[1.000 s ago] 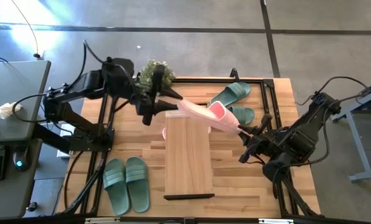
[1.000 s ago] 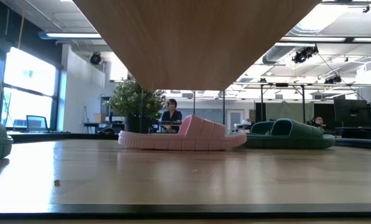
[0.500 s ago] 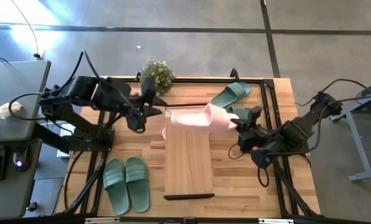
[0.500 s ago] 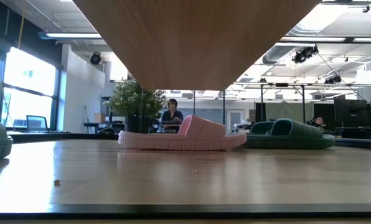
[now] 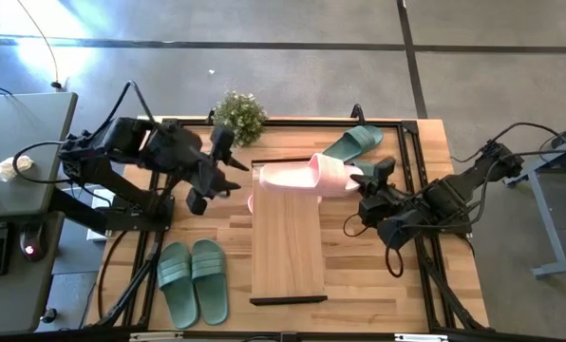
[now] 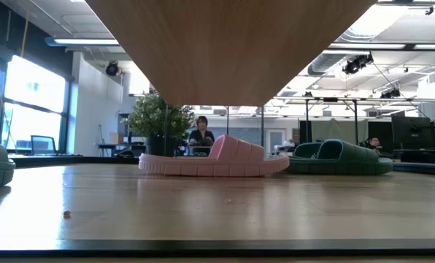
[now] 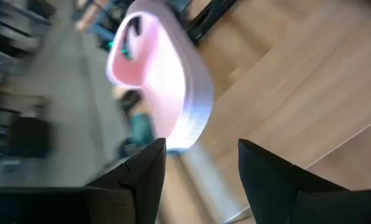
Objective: Pick and place slides into the shelf
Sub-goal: Put the pink slide under the shelf aligned with the other pink slide
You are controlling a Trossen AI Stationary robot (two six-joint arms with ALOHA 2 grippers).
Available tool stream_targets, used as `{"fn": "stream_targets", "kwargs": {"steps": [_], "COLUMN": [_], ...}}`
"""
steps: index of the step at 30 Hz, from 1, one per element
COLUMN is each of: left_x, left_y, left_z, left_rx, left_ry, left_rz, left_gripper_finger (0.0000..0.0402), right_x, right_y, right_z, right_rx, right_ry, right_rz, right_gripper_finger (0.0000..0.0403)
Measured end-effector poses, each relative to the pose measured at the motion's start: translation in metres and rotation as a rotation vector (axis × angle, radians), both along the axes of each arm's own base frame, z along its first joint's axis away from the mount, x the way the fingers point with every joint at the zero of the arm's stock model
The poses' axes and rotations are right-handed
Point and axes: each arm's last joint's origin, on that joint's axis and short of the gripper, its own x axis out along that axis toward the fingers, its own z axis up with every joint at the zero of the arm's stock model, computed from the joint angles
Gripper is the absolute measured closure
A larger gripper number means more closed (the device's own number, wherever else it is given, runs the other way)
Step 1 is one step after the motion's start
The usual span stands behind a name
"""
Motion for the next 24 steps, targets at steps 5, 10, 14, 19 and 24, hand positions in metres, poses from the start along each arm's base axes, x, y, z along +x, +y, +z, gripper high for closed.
{"fn": "stream_targets", "kwargs": {"steps": [5,10,14,19,24], "left_x": [-0.004,-0.009,-0.024,-0.038,-0.028], "left_y": [0.024,0.064,0.097,0.125,0.138], "left_z": [0.005,0.006,0.004,-0.010,-0.043], "left_rx": [-0.397,-0.729,-0.971,-1.249,-1.434], "left_ry": [-0.050,-0.098,-0.097,-0.030,0.096], "left_rz": [0.023,0.242,0.394,0.533,0.614], "left_gripper_finger": [0.0231,0.0253,0.0266,0.0274,0.0275], "right_x": [0.001,0.001,0.002,0.003,0.010], "right_y": [-0.001,0.000,0.000,-0.002,-0.009], "right_z": [-0.001,-0.001,0.000,0.002,0.003], "right_rx": [0.021,-0.021,-0.144,-0.316,-0.522], "right_ry": [0.013,0.002,0.027,0.072,0.127], "right_rz": [0.006,-0.006,-0.012,-0.039,-0.138], "right_gripper_finger": [0.0398,0.0398,0.0398,0.0399,0.0400]}}
